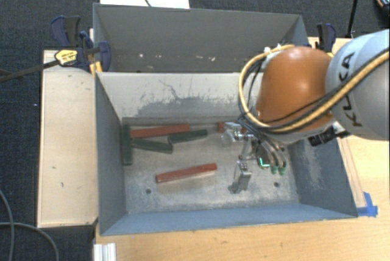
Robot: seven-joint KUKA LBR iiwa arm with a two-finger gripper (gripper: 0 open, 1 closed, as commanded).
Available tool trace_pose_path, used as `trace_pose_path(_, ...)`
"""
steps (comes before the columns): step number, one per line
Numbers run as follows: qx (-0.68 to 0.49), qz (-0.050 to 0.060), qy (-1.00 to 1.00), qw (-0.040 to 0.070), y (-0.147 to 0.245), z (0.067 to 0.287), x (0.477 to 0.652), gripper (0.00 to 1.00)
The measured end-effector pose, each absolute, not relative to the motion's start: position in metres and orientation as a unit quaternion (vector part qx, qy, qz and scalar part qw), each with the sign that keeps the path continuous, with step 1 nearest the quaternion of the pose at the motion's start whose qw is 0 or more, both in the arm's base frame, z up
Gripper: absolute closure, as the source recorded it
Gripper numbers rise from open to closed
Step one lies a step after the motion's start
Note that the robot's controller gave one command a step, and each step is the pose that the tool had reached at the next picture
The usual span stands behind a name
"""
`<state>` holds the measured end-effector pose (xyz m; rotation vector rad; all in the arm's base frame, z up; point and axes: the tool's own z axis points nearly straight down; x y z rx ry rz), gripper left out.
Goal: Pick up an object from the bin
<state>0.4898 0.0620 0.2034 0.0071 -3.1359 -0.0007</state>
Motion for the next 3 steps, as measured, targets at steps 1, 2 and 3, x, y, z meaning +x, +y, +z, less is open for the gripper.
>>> trace_pose_path(1,0.067,0.000,-0.998,0.003,0.070,0.066,0.507,0.00)
trace_pose_path(2,0.064,-0.001,-0.998,-0.001,0.070,0.070,0.509,1.00)
trace_pose_path(3,0.037,-0.001,-0.999,-0.005,0.058,0.214,0.504,1.00)
